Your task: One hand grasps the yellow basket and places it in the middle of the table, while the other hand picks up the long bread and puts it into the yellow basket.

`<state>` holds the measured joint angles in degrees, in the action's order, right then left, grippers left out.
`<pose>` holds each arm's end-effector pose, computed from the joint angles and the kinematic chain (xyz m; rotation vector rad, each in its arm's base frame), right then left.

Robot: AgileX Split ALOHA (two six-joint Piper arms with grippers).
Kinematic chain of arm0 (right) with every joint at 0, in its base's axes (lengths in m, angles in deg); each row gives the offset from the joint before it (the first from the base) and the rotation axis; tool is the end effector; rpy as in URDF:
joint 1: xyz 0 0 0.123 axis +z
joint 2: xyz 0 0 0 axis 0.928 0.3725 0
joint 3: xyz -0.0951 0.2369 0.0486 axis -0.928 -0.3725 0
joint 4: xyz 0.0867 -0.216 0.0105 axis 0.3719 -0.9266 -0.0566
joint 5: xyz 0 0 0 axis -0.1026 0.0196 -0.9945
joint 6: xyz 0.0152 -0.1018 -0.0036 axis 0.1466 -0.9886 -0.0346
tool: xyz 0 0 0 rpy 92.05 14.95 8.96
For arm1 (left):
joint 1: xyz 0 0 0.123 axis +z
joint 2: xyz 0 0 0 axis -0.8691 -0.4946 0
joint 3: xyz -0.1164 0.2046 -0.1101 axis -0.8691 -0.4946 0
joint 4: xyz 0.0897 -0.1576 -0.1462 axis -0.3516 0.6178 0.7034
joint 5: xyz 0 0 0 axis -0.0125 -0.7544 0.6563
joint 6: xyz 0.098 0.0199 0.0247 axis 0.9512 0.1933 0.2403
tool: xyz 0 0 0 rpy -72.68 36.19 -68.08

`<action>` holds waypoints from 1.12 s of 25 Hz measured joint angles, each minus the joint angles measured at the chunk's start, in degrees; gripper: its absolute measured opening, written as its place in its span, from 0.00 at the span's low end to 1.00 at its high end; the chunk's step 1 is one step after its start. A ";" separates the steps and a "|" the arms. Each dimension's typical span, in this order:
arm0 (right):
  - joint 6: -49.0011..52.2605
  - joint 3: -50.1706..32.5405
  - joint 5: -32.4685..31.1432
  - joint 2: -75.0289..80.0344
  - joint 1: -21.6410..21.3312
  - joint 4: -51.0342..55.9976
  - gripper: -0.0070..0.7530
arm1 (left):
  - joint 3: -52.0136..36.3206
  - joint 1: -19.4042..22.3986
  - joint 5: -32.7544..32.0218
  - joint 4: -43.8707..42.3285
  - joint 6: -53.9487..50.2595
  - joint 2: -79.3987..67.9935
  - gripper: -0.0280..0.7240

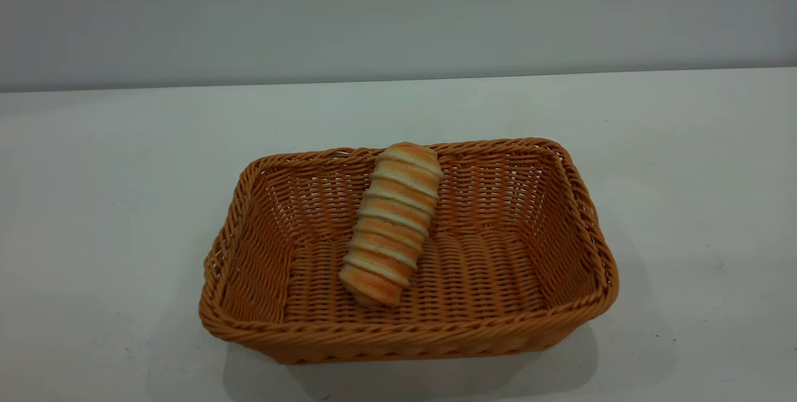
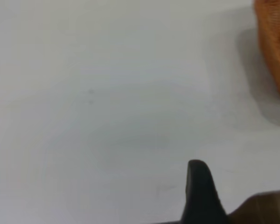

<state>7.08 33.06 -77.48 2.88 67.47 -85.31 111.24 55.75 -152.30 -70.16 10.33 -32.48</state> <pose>0.0255 -0.0009 0.2483 -0.0301 2.2176 -0.0354 0.0097 0.0038 0.2531 0.0863 2.1070 0.0133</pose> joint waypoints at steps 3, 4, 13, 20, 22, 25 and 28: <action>0.00 0.00 0.00 0.00 1.27 0.00 0.78 | 0.00 2.14 -0.06 0.00 0.00 0.00 0.74; 0.00 0.00 0.00 0.00 1.31 0.00 0.78 | 0.00 2.46 -0.06 0.00 0.00 0.00 0.74; 0.00 0.00 0.00 0.00 2.43 0.36 0.78 | 0.00 2.77 -0.06 0.00 0.00 0.00 0.73; 0.00 0.00 0.00 0.00 3.58 0.36 0.78 | 0.00 2.77 -0.06 0.06 0.00 0.00 0.73; 0.00 0.00 0.00 0.00 3.58 0.36 0.78 | 0.00 2.77 -0.06 0.06 0.00 0.00 0.73; 0.00 0.00 0.00 0.00 3.58 0.05 0.78 | 0.00 2.77 -0.06 0.06 0.05 0.00 0.73; 0.00 0.00 0.00 0.00 3.58 0.05 0.78 | 0.00 2.77 -0.06 0.06 0.06 0.00 0.73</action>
<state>7.08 33.06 -77.48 2.88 71.05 -85.26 111.24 58.51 -152.36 -70.10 10.39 -32.48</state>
